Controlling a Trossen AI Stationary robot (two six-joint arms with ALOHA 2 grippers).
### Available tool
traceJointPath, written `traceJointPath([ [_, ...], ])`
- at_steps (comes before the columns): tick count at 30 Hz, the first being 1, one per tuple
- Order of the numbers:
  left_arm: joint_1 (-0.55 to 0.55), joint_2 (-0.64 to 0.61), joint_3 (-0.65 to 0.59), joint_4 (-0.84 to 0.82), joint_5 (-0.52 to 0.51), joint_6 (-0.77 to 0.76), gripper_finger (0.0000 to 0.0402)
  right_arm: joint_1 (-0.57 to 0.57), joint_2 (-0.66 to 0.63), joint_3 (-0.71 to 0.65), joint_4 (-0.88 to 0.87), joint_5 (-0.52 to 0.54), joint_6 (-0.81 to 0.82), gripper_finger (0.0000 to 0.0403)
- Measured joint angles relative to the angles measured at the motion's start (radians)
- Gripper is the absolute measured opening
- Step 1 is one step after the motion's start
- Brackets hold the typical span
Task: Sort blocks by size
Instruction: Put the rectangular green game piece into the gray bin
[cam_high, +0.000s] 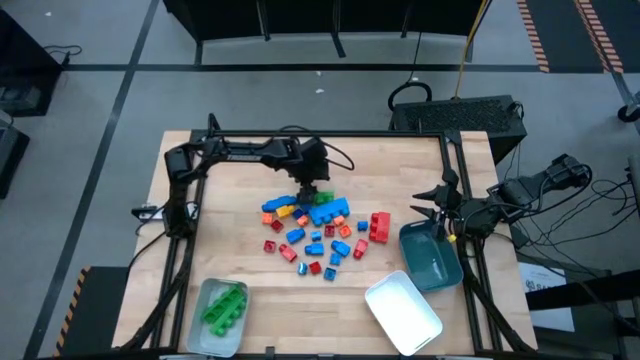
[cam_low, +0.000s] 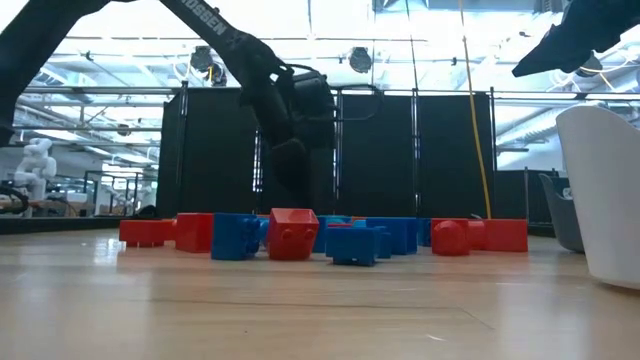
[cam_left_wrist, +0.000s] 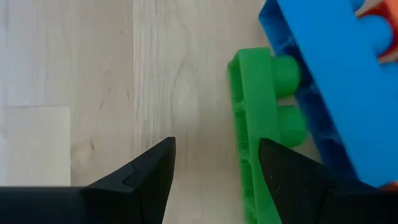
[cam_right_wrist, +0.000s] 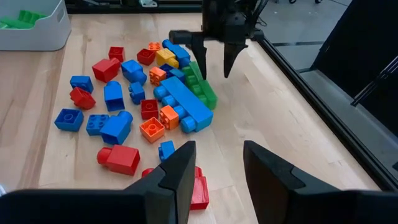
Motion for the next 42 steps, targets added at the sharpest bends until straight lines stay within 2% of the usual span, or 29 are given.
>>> traceJointPath([
  [5, -0.013, -0.046, 0.002, -0.013, 0.015, -0.007, 0.0233, 0.000, 0.000, 0.000, 0.000, 0.000, 0.001, 0.0119],
  [9, -0.027, -0.047, 0.002, -0.070, 0.080, 0.004, 0.0233, 0.000, 0.000, 0.000, 0.000, 0.000, 0.000, 0.0119],
  [13, -0.044, -0.023, 0.002, -0.065, 0.032, 0.036, 0.0233, 0.000, 0.000, 0.000, 0.001, 0.000, 0.000, 0.0119],
  [32, -0.044, 0.078, 0.001, -0.062, 0.032, 0.058, 0.0232, 0.000, 0.000, 0.000, 0.001, -0.026, 0.009, 0.0119],
  [35, -0.043, 0.083, 0.001, -0.064, 0.032, 0.062, 0.0217, 0.000, 0.000, 0.000, 0.001, -0.026, 0.009, 0.0119],
  [39, -0.043, 0.087, 0.002, -0.067, 0.029, 0.072, 0.0173, 0.000, 0.000, 0.000, 0.001, -0.026, 0.009, 0.0119],
  [42, -0.044, 0.087, 0.002, -0.068, 0.014, 0.080, 0.0170, 0.000, 0.000, 0.000, 0.001, -0.026, 0.019, 0.0119],
])
